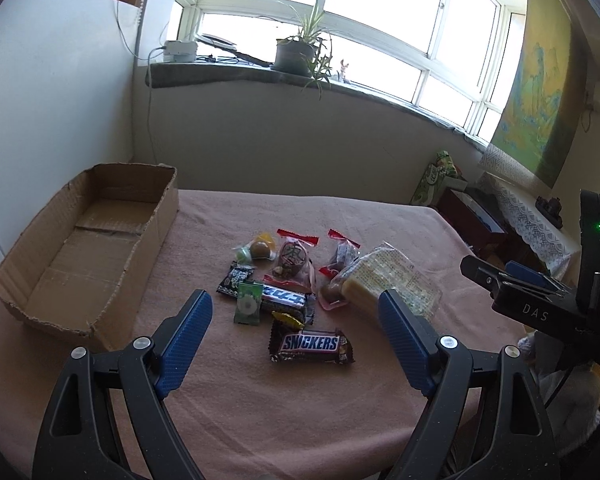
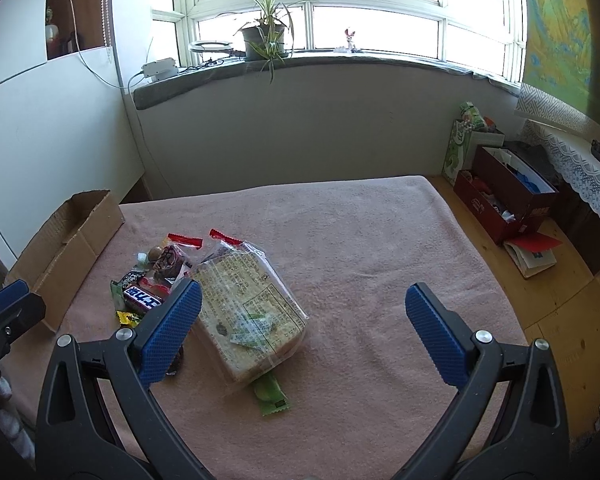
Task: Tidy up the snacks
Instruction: 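Move the right tool to the bagged bread loaf and close on it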
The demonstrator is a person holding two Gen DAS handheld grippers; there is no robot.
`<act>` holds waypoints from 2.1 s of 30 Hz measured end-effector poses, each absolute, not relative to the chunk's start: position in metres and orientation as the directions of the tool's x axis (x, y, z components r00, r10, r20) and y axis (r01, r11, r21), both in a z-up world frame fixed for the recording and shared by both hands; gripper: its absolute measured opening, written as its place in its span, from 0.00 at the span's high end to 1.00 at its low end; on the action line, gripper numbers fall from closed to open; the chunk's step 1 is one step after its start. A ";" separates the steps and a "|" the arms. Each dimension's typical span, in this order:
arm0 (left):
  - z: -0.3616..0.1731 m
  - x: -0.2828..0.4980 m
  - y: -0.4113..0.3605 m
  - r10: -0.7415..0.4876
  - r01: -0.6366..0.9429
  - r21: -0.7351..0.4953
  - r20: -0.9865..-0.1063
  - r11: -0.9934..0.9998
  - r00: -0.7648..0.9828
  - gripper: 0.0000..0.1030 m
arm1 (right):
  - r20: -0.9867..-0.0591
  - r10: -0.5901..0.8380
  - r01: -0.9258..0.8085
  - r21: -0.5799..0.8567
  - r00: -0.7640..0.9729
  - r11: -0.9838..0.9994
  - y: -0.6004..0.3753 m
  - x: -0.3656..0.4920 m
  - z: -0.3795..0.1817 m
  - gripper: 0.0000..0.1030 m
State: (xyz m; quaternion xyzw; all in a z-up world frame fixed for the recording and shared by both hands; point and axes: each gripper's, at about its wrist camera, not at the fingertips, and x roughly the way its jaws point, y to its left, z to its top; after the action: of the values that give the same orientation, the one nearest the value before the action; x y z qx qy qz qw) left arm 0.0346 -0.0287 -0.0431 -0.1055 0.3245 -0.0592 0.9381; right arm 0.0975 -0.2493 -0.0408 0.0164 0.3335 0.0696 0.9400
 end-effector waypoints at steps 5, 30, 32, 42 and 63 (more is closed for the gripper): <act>-0.054 0.042 -0.040 -0.226 0.068 -0.267 -0.622 0.961 0.750 0.18 | -0.652 0.242 -0.175 0.167 0.718 0.970 -0.260 0.112 -0.054 0.00; -0.102 0.097 -0.095 -0.518 0.136 -0.537 -0.666 0.832 0.537 0.51 | -0.721 0.599 -0.369 0.481 0.350 0.795 -0.266 0.197 -0.106 0.26; -0.104 0.100 -0.098 -0.522 0.141 -0.538 -0.669 0.831 0.528 0.53 | -0.729 0.595 -0.376 0.475 0.340 0.796 -0.265 0.199 -0.108 0.26; -0.107 0.112 -0.106 -0.514 0.142 -0.525 -0.680 0.839 0.523 0.61 | -0.748 0.610 -0.397 0.493 0.262 0.774 -0.258 0.205 -0.118 0.37; -0.091 0.101 -0.110 -0.480 0.189 -0.464 -0.657 0.865 0.581 0.64 | -0.759 0.605 -0.391 0.494 0.241 0.776 -0.247 0.185 -0.109 0.45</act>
State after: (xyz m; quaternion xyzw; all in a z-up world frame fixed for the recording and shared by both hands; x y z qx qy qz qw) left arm 0.1012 -0.1103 -0.0910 -0.1748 0.4155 -0.1918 0.8718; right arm 0.1852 -0.2470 -0.1089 0.1013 0.5269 0.3188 0.7813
